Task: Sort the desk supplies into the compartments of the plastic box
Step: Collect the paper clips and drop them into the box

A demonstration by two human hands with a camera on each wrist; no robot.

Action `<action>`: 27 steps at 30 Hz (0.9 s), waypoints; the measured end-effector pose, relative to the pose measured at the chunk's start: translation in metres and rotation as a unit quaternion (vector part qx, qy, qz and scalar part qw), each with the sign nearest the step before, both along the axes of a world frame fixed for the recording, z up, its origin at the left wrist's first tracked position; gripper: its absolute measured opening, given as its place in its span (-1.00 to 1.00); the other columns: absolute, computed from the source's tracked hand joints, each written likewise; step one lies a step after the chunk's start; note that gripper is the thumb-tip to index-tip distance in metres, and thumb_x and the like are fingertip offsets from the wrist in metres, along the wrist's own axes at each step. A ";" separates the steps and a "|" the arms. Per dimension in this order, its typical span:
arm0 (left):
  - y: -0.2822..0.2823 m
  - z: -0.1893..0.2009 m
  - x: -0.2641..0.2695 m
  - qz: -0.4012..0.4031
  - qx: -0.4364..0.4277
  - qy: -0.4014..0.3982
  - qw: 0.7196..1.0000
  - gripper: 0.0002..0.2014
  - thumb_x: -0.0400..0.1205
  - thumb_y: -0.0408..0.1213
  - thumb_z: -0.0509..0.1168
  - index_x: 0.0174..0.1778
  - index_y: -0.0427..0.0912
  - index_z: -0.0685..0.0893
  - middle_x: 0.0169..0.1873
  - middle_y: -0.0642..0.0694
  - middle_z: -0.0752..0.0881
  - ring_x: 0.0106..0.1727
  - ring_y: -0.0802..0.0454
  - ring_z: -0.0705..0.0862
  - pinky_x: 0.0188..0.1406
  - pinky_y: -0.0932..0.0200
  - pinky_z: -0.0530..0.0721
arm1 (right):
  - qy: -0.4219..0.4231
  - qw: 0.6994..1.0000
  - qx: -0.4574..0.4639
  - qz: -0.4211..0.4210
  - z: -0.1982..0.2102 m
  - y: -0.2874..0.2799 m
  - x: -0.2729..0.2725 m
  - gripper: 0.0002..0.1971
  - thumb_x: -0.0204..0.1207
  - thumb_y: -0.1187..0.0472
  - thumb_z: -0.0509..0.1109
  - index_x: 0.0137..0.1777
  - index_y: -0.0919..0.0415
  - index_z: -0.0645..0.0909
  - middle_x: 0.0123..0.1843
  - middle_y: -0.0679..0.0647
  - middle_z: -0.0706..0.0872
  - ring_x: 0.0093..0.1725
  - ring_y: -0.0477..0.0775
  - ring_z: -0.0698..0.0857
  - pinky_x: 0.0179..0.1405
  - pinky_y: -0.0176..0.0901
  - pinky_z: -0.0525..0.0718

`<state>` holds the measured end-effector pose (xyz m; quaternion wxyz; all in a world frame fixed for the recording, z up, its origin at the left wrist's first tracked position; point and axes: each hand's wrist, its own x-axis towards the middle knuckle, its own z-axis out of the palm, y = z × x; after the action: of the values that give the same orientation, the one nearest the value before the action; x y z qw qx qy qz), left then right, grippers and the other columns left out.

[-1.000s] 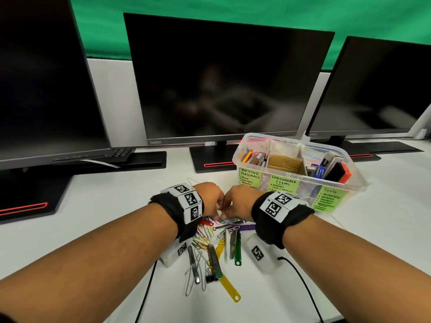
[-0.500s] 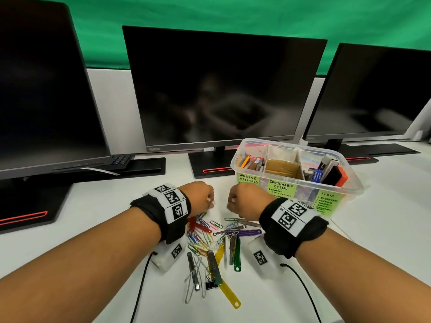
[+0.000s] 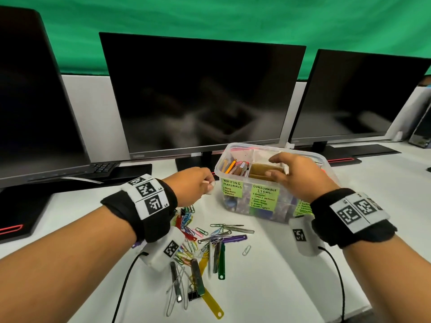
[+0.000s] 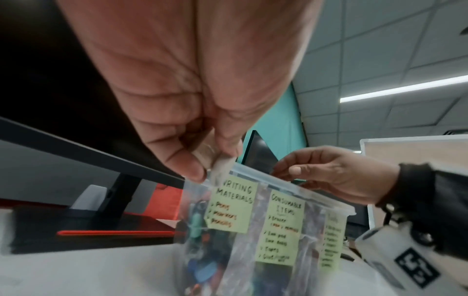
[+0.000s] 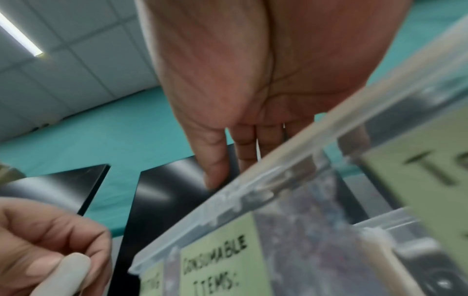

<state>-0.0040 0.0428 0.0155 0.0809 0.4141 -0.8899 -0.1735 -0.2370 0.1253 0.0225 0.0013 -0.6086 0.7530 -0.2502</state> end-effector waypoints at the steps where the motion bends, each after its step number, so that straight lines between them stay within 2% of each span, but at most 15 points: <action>1: 0.002 0.004 -0.004 -0.007 -0.005 0.014 1.000 -0.79 0.73 -0.20 0.12 0.20 -0.13 0.56 0.08 -0.06 0.60 0.11 -0.05 0.65 0.10 0.08 0.62 | -0.008 1.000 -0.019 -0.009 -0.001 0.005 -0.006 -0.63 0.54 0.01 0.40 0.33 0.06 0.59 0.25 0.06 0.70 0.06 0.06 0.63 0.09 -0.15 0.54; 3: 0.006 0.012 -0.014 -0.025 -0.026 0.052 0.998 -0.81 0.73 -0.25 0.11 0.14 -0.15 0.58 0.07 -0.08 0.61 0.06 -0.06 0.65 0.14 0.01 0.63 | -0.012 0.999 -0.045 -0.025 -0.005 0.014 -0.015 -0.65 0.52 0.00 0.43 0.27 0.08 0.63 0.18 0.08 0.71 -0.01 0.03 0.61 -0.01 -0.23 0.53; 5: 0.008 0.019 -0.028 -0.044 -0.060 0.091 0.993 -0.82 0.71 -0.32 0.08 0.06 -0.18 0.59 -0.01 -0.05 0.60 -0.02 -0.05 0.62 0.05 0.05 0.60 | 0.000 0.999 -0.043 -0.029 -0.012 0.024 -0.018 -0.69 0.51 -0.04 0.43 0.17 0.09 0.69 -0.01 0.04 0.70 -0.12 0.00 0.61 -0.22 -0.31 0.48; 8: 0.008 0.022 -0.057 -0.073 -0.098 0.141 0.982 -0.79 0.68 -0.42 0.06 0.00 -0.26 0.61 -0.10 -0.04 0.59 -0.12 0.03 0.56 -0.16 0.30 0.49 | 0.046 0.998 -0.029 -0.018 -0.023 0.032 -0.016 -0.76 0.52 -0.07 0.38 0.08 0.00 0.71 -0.14 -0.15 0.66 -0.19 -0.04 0.56 -0.30 -0.27 0.41; 10: 0.008 0.018 -0.076 -0.091 -0.105 0.161 0.977 -0.81 0.66 -0.43 0.08 -0.09 -0.20 0.61 -0.21 0.07 0.54 -0.25 0.20 0.51 -0.27 0.46 0.41 | 0.076 0.996 -0.026 -0.022 -0.025 0.033 -0.017 -0.78 0.53 -0.10 0.36 0.05 -0.05 0.69 -0.22 -0.18 0.60 -0.22 -0.03 0.53 -0.41 -0.32 0.36; 11: 0.007 0.015 -0.086 -0.097 -0.108 0.159 0.976 -0.81 0.65 -0.42 0.10 -0.13 -0.14 0.59 -0.21 0.10 0.54 -0.25 0.27 0.50 -0.23 0.46 0.41 | 0.081 0.996 -0.028 -0.026 -0.025 0.033 -0.018 -0.79 0.53 -0.11 0.36 0.03 -0.06 0.69 -0.25 -0.17 0.59 -0.24 -0.02 0.53 -0.44 -0.39 0.33; 12: 0.004 0.011 -0.093 -0.102 -0.107 0.144 0.979 -0.81 0.64 -0.41 0.12 -0.11 -0.09 0.60 -0.14 0.08 0.58 -0.16 0.26 0.53 -0.11 0.38 0.45 | 0.083 0.996 -0.031 -0.029 -0.025 0.032 -0.018 -0.80 0.53 -0.12 0.36 0.01 -0.06 0.69 -0.27 -0.16 0.59 -0.25 -0.01 0.53 -0.45 -0.41 0.32; 14: 0.002 0.003 -0.106 -0.104 -0.097 0.089 0.986 -0.78 0.68 -0.39 0.14 0.11 -0.08 0.63 0.14 -0.03 0.59 0.15 0.07 0.57 0.17 0.23 0.47 | 0.082 0.996 -0.032 -0.029 -0.025 0.031 -0.019 -0.81 0.52 -0.13 0.36 -0.03 -0.08 0.68 -0.31 -0.15 0.60 -0.27 0.01 0.54 -0.46 -0.41 0.31; 15: 0.001 0.001 -0.108 -0.104 -0.095 0.069 0.988 -0.75 0.70 -0.38 0.14 0.23 -0.09 0.61 0.25 -0.06 0.57 0.26 0.01 0.55 0.23 0.23 0.43 | 0.080 0.996 -0.031 -0.029 -0.025 0.031 -0.019 -0.82 0.52 -0.13 0.36 -0.05 -0.08 0.68 -0.31 -0.15 0.59 -0.28 0.01 0.54 -0.47 -0.41 0.30; 18: -0.001 -0.002 -0.104 -0.102 -0.103 0.080 0.986 -0.69 0.70 -0.38 0.18 0.34 -0.08 0.58 0.35 -0.07 0.55 0.41 -0.02 0.48 0.38 0.20 0.38 | 0.082 0.996 -0.030 -0.027 -0.024 0.032 -0.018 -0.85 0.52 -0.14 0.35 -0.09 -0.12 0.64 -0.32 -0.13 0.60 -0.28 0.01 0.54 -0.48 -0.40 0.28; 19: -0.001 -0.002 -0.099 -0.100 -0.107 0.086 0.985 -0.69 0.69 -0.38 0.19 0.34 -0.08 0.58 0.35 -0.06 0.55 0.42 -0.01 0.47 0.38 0.22 0.37 | 0.083 0.996 -0.029 -0.029 -0.024 0.032 -0.018 -0.86 0.52 -0.15 0.35 -0.11 -0.13 0.62 -0.32 -0.11 0.60 -0.27 0.02 0.54 -0.48 -0.40 0.28; 22: -0.005 -0.001 -0.070 -0.089 -0.118 0.105 0.983 -0.69 0.66 -0.43 0.20 0.28 -0.09 0.63 0.27 -0.03 0.59 0.31 0.03 0.54 0.12 0.40 0.34 | 0.082 0.996 -0.029 -0.033 -0.024 0.032 -0.018 -0.86 0.52 -0.14 0.35 -0.16 -0.13 0.58 -0.32 -0.09 0.61 -0.26 0.05 0.53 -0.47 -0.38 0.29; 23: -0.007 -0.001 -0.056 -0.083 -0.122 0.107 0.983 -0.70 0.65 -0.44 0.22 0.24 -0.09 0.65 0.23 -0.02 0.60 0.28 0.05 0.54 0.11 0.41 0.33 | 0.082 0.996 -0.030 -0.033 -0.024 0.032 -0.018 -0.85 0.52 -0.14 0.36 -0.18 -0.12 0.58 -0.32 -0.08 0.62 -0.25 0.06 0.54 -0.45 -0.32 0.32; 27: -0.021 -0.011 0.006 -0.021 -0.117 0.064 0.991 -0.74 0.64 -0.36 0.28 0.20 0.00 0.67 0.22 0.01 0.61 0.27 0.05 0.57 0.24 0.26 0.49 | 0.072 0.996 -0.031 -0.042 -0.027 0.030 -0.020 -0.82 0.51 -0.14 0.37 -0.19 -0.08 0.62 -0.30 -0.01 0.68 -0.23 0.11 0.58 -0.29 -0.20 0.41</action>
<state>0.0023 0.0219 0.0047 0.1816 0.3707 -0.9058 -0.0959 -0.2572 0.1551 -0.0042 -0.0818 -0.5929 0.7678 -0.2286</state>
